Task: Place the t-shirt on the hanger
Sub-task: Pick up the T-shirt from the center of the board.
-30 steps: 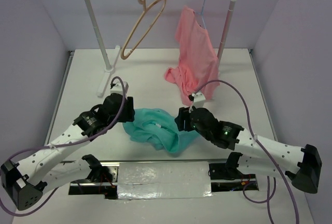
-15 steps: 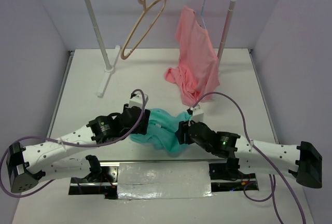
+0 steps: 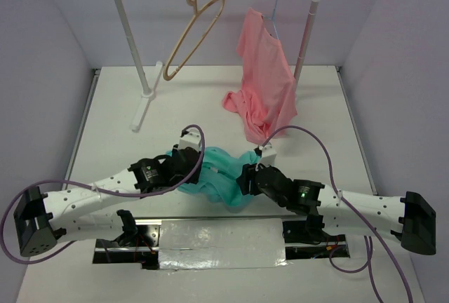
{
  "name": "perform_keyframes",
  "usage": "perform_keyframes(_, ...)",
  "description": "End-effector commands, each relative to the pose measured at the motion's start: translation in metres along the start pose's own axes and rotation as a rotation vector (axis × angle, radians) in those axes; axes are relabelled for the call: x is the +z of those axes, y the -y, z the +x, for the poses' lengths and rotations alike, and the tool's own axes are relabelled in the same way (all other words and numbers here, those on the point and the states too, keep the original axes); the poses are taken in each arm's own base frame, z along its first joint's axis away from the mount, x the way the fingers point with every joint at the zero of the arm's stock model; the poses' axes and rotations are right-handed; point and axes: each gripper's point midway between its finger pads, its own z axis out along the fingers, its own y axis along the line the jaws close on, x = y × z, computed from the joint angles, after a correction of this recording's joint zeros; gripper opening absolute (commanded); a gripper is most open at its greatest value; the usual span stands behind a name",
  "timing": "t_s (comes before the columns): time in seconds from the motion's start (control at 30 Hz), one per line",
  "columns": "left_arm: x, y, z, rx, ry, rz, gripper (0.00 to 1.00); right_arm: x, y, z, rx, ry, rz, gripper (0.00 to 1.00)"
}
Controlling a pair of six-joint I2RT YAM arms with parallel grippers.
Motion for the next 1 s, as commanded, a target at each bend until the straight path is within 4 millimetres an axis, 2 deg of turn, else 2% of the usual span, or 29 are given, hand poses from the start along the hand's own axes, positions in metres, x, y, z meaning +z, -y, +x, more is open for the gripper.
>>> perform_keyframes(0.0, 0.005, 0.008, -0.015, 0.016, 0.040, -0.001, 0.55, 0.000, -0.004, -0.012, 0.031, 0.061, -0.011, 0.62)
perform_keyframes(0.13, 0.015, 0.009, -0.011, 0.037, 0.010, -0.026, 0.49, -0.001, -0.002, -0.012, 0.033, 0.067, -0.008, 0.63)
perform_keyframes(0.23, 0.016, 0.009, -0.010, 0.035, 0.010, -0.033, 0.25, -0.002, 0.000, -0.013, 0.034, 0.074, -0.003, 0.63)
perform_keyframes(0.27, 0.016, 0.008, -0.011, 0.028, 0.016, -0.035, 0.08, -0.003, 0.001, -0.013, 0.035, 0.076, -0.002, 0.63)
perform_keyframes(0.3, 0.014, 0.008, -0.014, 0.022, 0.024, -0.033, 0.01, -0.003, 0.001, -0.014, 0.038, 0.080, -0.002, 0.63)
perform_keyframes(0.6, -0.007, -0.003, -0.044, -0.007, 0.082, -0.055, 0.00, -0.001, -0.007, -0.019, 0.032, 0.079, -0.016, 0.62)
perform_keyframes(0.83, -0.010, -0.002, -0.044, -0.009, 0.084, -0.039, 0.00, 0.012, -0.018, -0.009, 0.045, 0.050, -0.030, 0.62)
perform_keyframes(0.97, -0.006, -0.001, -0.042, -0.012, 0.081, -0.034, 0.00, 0.009, -0.024, -0.006, 0.064, 0.066, -0.027, 0.62)
